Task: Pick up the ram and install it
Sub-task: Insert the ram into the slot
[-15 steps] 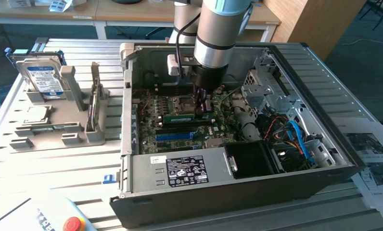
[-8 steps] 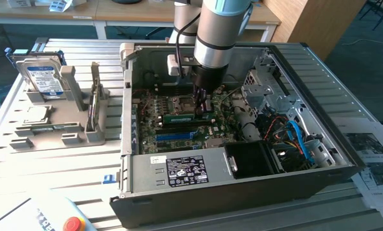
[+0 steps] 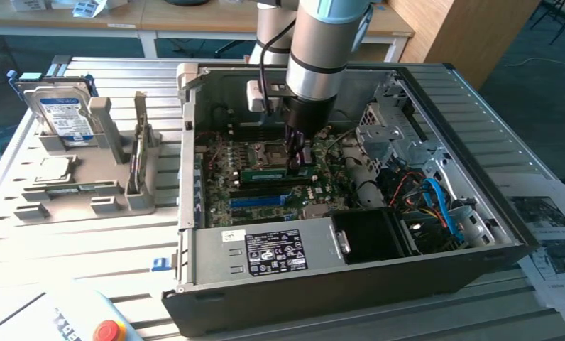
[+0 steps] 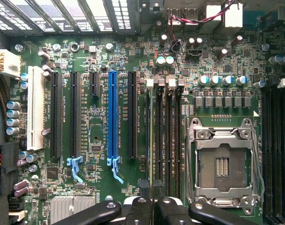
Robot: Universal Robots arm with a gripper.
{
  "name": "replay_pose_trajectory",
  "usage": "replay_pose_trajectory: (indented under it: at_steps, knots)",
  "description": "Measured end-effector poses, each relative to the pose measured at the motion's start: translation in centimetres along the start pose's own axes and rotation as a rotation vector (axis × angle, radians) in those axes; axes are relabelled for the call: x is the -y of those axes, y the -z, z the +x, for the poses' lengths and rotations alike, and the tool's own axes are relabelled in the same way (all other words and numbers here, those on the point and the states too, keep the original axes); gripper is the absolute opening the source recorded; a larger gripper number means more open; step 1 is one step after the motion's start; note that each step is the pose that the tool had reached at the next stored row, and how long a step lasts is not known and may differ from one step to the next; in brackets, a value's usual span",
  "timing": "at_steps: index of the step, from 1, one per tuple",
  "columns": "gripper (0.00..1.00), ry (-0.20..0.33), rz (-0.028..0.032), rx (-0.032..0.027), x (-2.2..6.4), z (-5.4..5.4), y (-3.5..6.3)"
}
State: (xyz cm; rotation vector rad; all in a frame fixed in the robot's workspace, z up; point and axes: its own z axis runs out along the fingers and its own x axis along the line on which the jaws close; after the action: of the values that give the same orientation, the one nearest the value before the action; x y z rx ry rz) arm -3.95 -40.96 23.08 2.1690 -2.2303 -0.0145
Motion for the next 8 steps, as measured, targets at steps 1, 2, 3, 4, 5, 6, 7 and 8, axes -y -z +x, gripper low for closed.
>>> replay_pose_trajectory:
  at_steps: [1,2,3,4,5,6,7,8]
  knots:
    - [0.12,0.0,0.0,0.0,0.0,0.0,0.0]
    - [0.12,0.0,0.0,0.0,0.0,0.0,0.0]
    - [0.12,0.0,0.0,0.0001,0.0,0.0,0.0]
    - [0.12,0.0,0.0,0.0001,0.0,-0.02,-0.01]
    - [0.12,0.0,0.0001,0.0002,0.0,-0.03,-0.01]
    - [0.12,0.0,0.0,0.0001,0.0,-0.03,-0.01]
    - [0.12,0.0,0.0,0.0001,0.0,-0.03,-0.01]
    - [0.12,0.0,0.0,-0.0001,0.0,-0.03,-0.02]
